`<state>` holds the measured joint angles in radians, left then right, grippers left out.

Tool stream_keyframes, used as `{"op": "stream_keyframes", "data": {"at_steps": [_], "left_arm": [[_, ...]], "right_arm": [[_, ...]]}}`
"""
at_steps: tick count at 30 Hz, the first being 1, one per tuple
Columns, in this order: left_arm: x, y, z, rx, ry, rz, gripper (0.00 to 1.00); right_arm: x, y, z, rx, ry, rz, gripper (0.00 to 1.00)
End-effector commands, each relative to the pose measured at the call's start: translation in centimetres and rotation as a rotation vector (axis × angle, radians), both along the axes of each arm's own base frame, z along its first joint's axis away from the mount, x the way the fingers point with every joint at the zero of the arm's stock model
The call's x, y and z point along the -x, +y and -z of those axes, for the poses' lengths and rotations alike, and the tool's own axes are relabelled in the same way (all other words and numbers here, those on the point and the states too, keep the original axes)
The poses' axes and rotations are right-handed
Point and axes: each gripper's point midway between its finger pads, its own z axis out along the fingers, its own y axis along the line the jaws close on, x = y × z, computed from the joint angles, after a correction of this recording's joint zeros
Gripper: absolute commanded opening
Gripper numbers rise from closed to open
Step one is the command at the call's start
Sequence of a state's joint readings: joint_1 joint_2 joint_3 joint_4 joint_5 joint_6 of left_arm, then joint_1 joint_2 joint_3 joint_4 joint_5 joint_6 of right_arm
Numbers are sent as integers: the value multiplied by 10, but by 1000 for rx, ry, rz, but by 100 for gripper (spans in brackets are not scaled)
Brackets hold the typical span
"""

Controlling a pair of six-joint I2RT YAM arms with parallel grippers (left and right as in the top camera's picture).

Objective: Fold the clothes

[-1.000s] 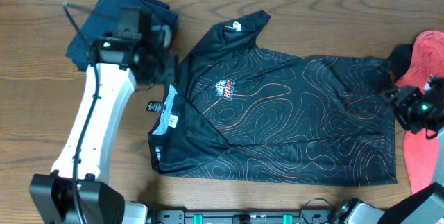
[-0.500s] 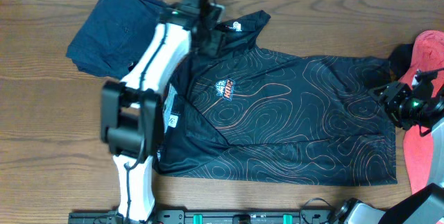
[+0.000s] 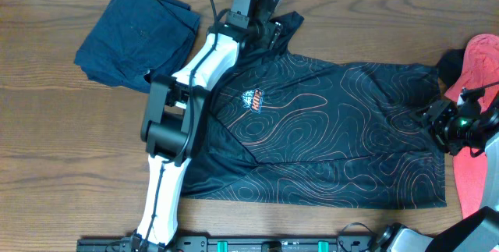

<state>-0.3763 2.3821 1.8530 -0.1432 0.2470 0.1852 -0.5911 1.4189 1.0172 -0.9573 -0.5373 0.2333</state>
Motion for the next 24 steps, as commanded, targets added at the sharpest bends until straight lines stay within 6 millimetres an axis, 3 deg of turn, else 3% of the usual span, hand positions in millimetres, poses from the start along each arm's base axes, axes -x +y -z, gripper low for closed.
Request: {"op": "stream_keyframes", "data": {"at_steps": [1,13,16,21,24], "left_arm": [[-6,-4,16,-13,-15,5,72],[-13,-24,23,13,-78,29,72],[-14,-25,26,16,-84,30,66],[-14,-27,38,14,-78,32,64],[-16,-27,41,18,-87,32,50]], "right_arm": [[2,-5,-4,63,3,-24,52],[4,-7,-2,80,18,-22,51],[8,-8,0,88,39,-19,51],[14,-6,2,91,60,-38,50],[18,-5,3,86,79,-38,50]]}}
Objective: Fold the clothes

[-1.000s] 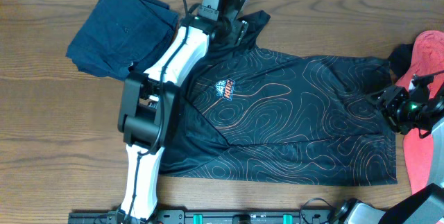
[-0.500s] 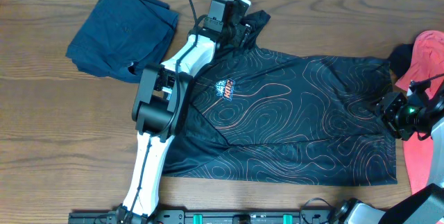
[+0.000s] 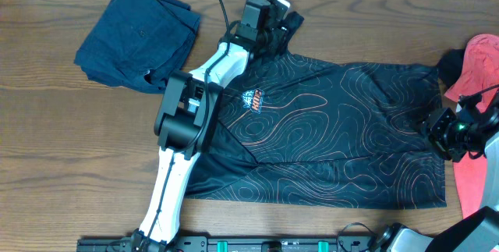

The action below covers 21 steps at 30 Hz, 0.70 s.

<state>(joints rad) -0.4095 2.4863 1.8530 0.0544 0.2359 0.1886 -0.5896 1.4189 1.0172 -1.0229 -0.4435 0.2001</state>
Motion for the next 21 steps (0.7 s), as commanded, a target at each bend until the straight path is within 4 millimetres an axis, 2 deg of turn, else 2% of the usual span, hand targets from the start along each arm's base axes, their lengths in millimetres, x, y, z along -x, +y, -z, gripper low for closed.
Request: {"op": "stream_keyframes", "data": {"at_steps": [1,4,7,8,11,16,21], "left_arm": [[-3,-1,12,-7,-1,5,46],[-4,-1,10,-4,-10,5,35],[-5,-2,9,-1,-16,4,11],[-5,-2,7,-1,-14,5,6],[-4,-1,-7,1,-21,5,6],[-1,1,-63,-17,-88,29,6],[8,18,-112,-80,-115,-7,6]], "right_arm": [[0,0,-6,28,-11,-26,50],[4,2,-6,18,4,-26,49],[7,4,-5,13,13,-37,49],[7,4,-5,15,14,-43,49],[7,4,-5,17,16,-42,49],[2,-1,-6,38,-8,-41,49],[-7,-6,-8,63,-45,-40,48]]}}
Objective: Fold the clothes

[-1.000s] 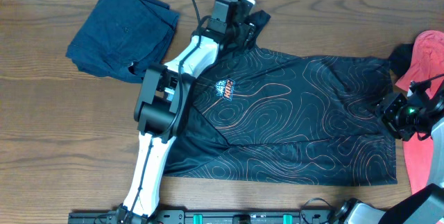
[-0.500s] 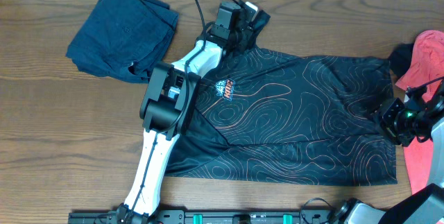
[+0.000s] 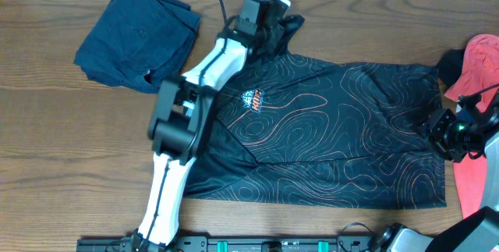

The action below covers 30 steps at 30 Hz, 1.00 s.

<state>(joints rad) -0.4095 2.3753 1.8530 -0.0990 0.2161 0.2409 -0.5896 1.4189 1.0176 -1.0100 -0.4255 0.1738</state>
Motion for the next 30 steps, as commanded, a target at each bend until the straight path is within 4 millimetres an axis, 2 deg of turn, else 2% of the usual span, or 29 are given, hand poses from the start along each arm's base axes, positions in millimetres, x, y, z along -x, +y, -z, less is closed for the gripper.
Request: {"op": "stream_keyframes", "data": {"at_steps": [1,3,6,18,23,30], "left_arm": [[-3,13,-78,-31,-125,-36,6],[4,20,-88,-73,-122,-33,6],[17,32,-92,-141,-90,-32,6],[59,103,-105,-420,32,-213,6],[82,117,-122,-449,75,-228,6],[107,127,-140,-442,116,-252,6]], "right_arm": [[-7,-3,-9,36,-44,-20,49],[-11,-5,-10,46,-59,-19,49],[-17,-10,-12,57,-82,1,49],[-58,-44,-25,181,-238,80,54],[-77,-62,-13,220,-255,108,55],[-127,-77,19,244,-328,92,53]]}}
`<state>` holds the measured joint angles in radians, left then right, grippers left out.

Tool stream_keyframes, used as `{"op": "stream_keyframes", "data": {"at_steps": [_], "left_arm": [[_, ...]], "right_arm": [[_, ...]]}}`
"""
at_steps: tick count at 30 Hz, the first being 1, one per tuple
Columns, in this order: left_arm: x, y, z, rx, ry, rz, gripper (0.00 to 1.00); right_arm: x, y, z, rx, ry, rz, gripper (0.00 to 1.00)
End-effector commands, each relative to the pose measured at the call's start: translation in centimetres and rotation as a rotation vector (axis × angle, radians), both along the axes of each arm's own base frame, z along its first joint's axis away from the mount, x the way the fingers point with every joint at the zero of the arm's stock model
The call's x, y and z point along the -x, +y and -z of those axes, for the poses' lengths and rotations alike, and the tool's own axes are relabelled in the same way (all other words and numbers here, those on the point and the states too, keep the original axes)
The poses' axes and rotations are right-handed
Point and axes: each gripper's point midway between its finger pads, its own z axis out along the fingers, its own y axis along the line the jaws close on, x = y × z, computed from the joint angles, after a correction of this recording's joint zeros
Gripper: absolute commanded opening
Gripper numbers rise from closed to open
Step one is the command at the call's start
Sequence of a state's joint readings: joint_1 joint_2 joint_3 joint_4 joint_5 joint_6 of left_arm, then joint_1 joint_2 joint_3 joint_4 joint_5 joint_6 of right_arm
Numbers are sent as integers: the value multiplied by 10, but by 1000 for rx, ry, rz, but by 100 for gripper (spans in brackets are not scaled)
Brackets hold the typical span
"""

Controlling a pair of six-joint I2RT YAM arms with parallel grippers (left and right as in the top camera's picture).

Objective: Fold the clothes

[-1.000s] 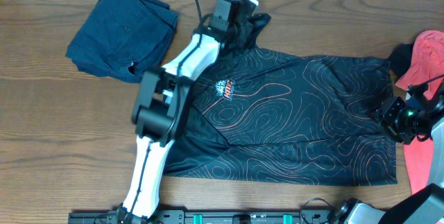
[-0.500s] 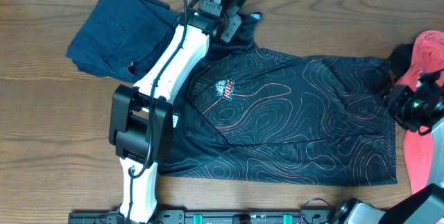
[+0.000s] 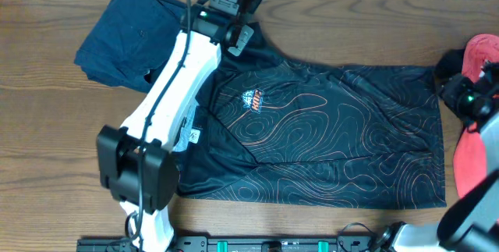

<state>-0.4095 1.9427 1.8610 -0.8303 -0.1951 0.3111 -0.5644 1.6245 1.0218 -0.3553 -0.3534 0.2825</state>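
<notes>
A black shirt (image 3: 335, 135) with orange contour lines and a small chest logo lies spread flat across the table. My left gripper (image 3: 238, 37) is at the shirt's far left sleeve and looks shut on the cloth there, with its arm stretched over the shirt's left side. At the shirt's far right corner sits my right gripper (image 3: 456, 96); its fingers are too dark and small to read.
A folded navy garment (image 3: 136, 37) lies at the far left of the table. A red garment (image 3: 468, 166) lies at the right edge, partly under the right arm. The table's far edge is just behind the left gripper.
My left gripper has moved left with the sleeve, so the sleeve no longer sticks out at the back. The shirt's left edge has shifted left. My right gripper has moved toward the far right corner.
My left gripper stayed on the far sleeve through all three earlier moments, shifting only slightly, while my right gripper sat at the middle of the shirt's right hem. Now the sleeve is drawn left and the right gripper is at the far corner.
</notes>
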Motion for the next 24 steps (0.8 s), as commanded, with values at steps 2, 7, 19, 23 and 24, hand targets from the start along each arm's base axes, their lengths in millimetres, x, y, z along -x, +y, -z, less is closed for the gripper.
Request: {"op": "stream_keyframes", "data": {"at_steps": [2,7,19,23,24], "left_arm": [[11,9,-13,1,2,-46,6],[18,12,-11,-10,30,-49,6],[18,12,-11,-7,28,-52,6],[18,12,-11,-5,28,-55,6],[18,12,-11,-5,28,-55,6]], "right_arm": [[-26,-1,15,-1,-6,-16,53],[-56,-6,32,8,-23,-40,56],[-102,9,74,11,-100,-103,56],[-108,17,81,22,-104,-119,54],[-108,17,82,27,-101,-117,52]]}}
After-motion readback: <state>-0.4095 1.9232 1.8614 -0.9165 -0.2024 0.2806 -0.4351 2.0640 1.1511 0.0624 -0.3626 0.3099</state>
